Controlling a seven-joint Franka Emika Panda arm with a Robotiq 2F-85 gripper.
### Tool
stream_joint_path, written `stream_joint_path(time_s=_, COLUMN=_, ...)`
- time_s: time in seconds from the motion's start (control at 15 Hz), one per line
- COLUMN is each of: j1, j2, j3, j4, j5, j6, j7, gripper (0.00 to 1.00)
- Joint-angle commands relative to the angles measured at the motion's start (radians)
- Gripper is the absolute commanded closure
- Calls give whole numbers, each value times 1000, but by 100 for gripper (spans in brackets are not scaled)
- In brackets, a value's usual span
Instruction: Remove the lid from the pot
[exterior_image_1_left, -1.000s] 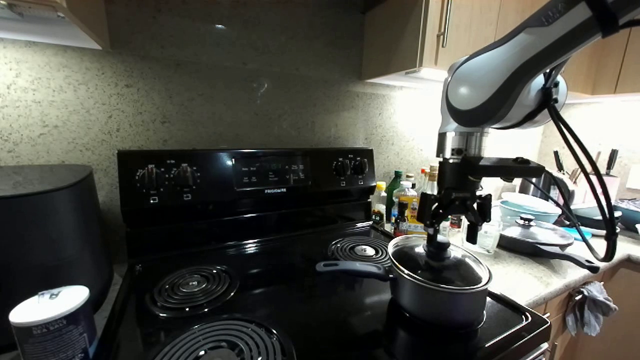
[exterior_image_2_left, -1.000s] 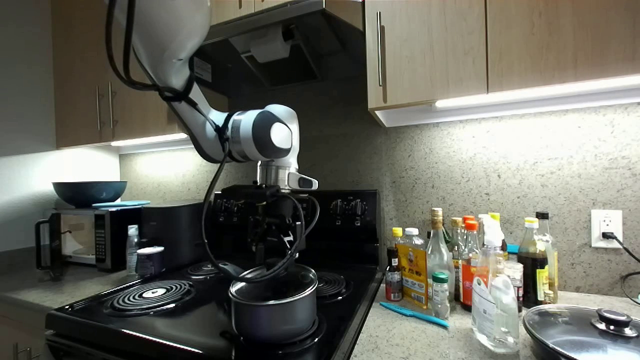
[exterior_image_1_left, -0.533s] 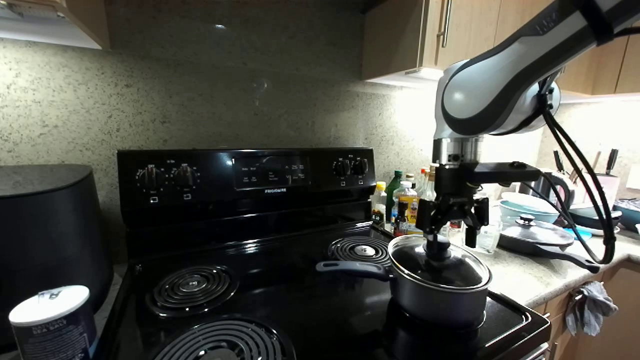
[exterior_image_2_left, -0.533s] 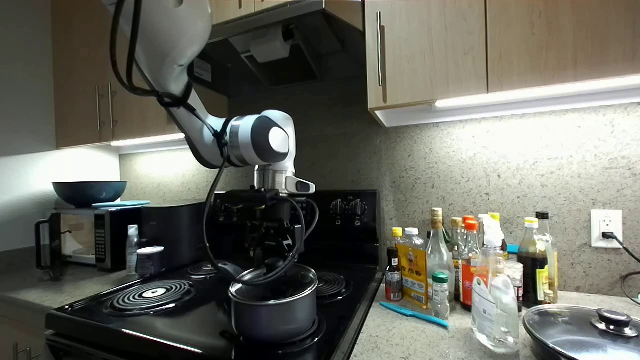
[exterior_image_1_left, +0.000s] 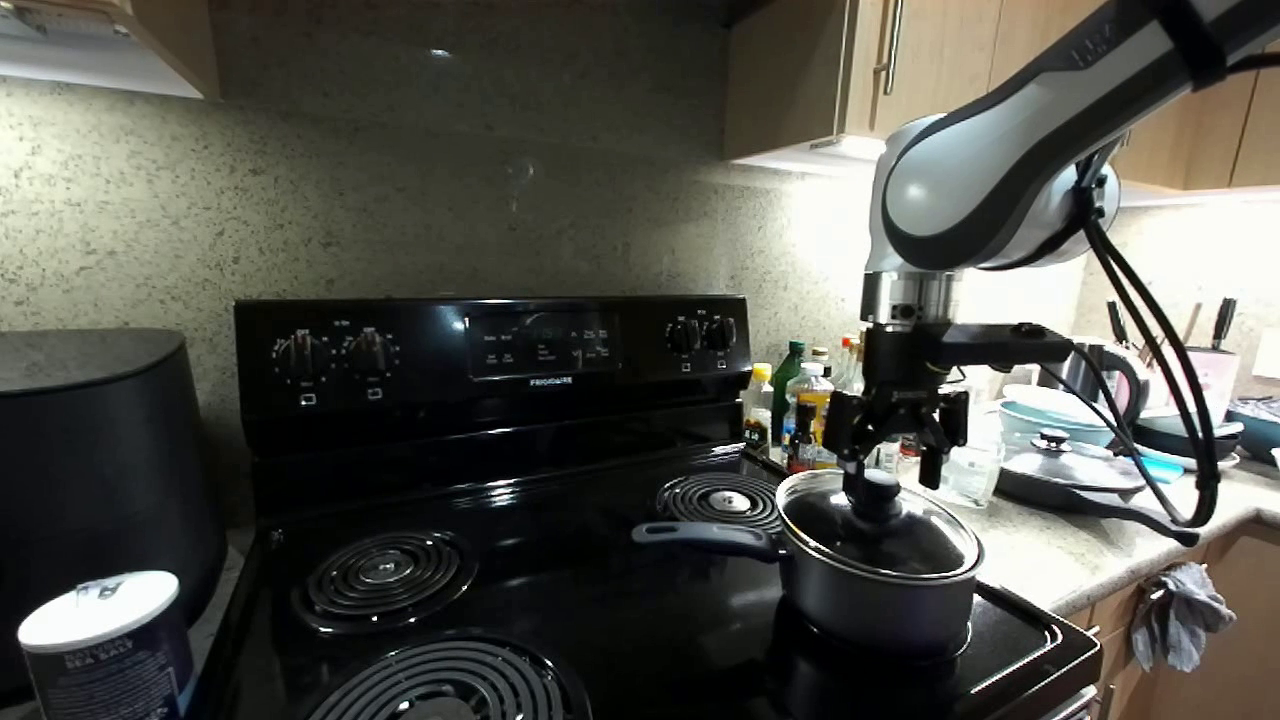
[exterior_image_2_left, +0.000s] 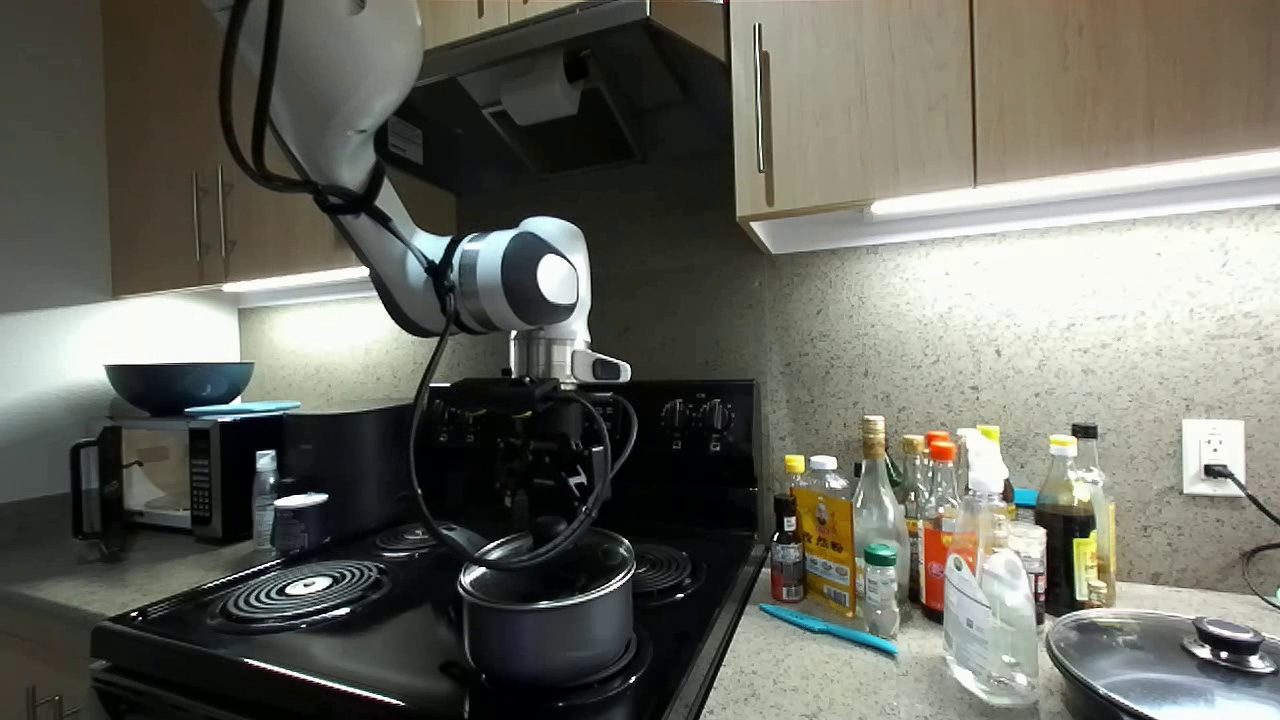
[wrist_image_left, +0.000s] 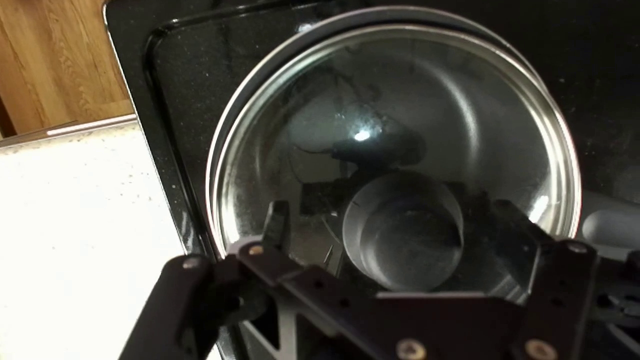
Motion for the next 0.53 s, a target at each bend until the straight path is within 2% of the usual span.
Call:
stream_joint_path(time_s=0.0, j1=2, j2=11, j3=-3, j4=11, j5=25, j6=20, j7=-3, gripper=0)
stream_joint_path(time_s=0.47, j1=0, j2=7, j3=-5, j4=3, j5=0, j6=20, j7=-6, gripper=0)
